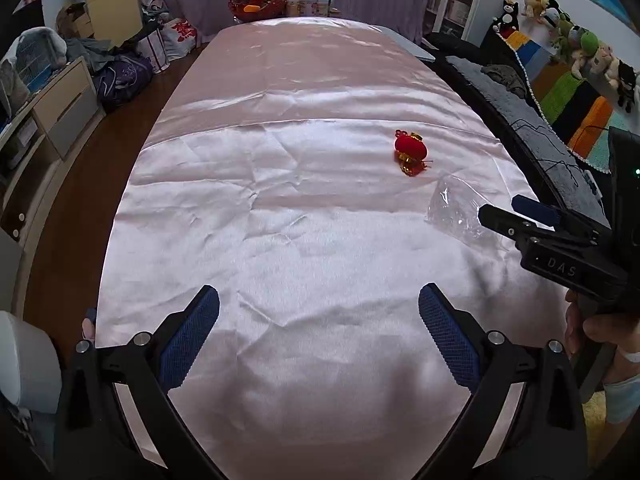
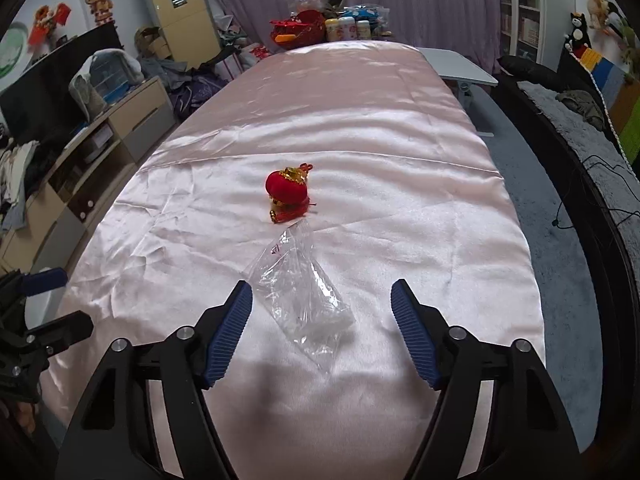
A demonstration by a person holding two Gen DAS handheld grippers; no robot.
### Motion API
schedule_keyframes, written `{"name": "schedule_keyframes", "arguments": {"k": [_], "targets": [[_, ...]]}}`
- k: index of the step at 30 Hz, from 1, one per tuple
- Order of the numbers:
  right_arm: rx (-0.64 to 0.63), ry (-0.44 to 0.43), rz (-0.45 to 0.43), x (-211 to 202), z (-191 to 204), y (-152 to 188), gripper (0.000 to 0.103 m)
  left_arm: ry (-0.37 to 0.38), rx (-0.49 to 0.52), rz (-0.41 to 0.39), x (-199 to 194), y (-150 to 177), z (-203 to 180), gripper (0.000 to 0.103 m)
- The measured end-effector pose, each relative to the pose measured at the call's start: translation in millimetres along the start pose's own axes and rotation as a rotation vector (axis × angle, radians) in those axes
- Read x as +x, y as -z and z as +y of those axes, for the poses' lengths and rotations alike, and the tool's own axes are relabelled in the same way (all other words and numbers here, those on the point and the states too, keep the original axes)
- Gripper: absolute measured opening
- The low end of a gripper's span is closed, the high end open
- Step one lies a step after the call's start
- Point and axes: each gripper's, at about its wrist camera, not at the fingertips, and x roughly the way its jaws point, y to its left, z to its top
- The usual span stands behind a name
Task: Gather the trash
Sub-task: 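Grasp the clear plastic bag with the right tool while the left tool grasps the red lantern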
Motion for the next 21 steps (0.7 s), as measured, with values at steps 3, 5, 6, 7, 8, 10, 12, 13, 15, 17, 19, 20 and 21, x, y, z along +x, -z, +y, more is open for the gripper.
{"name": "schedule_keyframes", "arguments": {"k": [3,5,6,7,8,10,12,13,15,17,19,20,21], "targets": [[-0.027,-0.009,0.034,16.7,3.5,-1.5,0.054,0.002,0.013,0.004,9.8,-11.6,-3.2,0.095],[-0.042,-0.013,0.063,25.8,3.9,1.2,0.042,0.002,0.023,0.008,16.1,-18.2,-6.9,0.095],[-0.045,-0.020,0.046,24.5,3.8,2.3,0.042,0.003,0.029,0.009,19.1,-21.2,-9.1,0.095],[-0.044,-0.025,0.049,24.0,3.1,3.1,0.040,0.004,0.036,0.009,22.0,-23.7,-11.9,0.095],[-0.042,-0.030,0.049,22.9,1.3,3.3,0.038,0.004,0.044,0.009,25.4,-27.4,-15.0,0.095],[-0.039,-0.030,0.046,17.6,-1.4,5.1,0.034,0.004,0.056,0.010,32.1,-34.2,-20.9,0.095],[-0.037,-0.008,0.030,9.3,-6.6,7.0,0.033,0.001,0.067,0.011,38.9,-39.8,-27.1,0.095],[-0.026,0.003,0.018,4.5,-11.2,7.7,0.033,0.000,0.071,0.010,42.2,-42.5,-30.3,0.095],[0.008,0.029,-0.004,-5.9,-23.4,6.7,0.033,0.015,0.078,0.009,48.6,-48.5,-37.7,0.095],[0.023,0.061,-0.023,-14.1,-33.0,3.8,0.033,0.033,0.083,0.000,54.8,-56.2,-46.9,0.095],[0.038,0.089,-0.027,-18.0,-41.6,3.2,0.033,0.058,0.086,-0.009,62.9,-65.7,-56.0,0.095],[0.055,0.086,-0.024,-19.4,-46.2,4.2,0.033,0.074,0.084,-0.012,68.2,-70.7,-60.2,0.095],[0.070,0.078,-0.018,-19.3,-50.8,5.6,0.033,0.086,0.082,-0.015,73.9,-76.4,-64.1,0.095]]}}
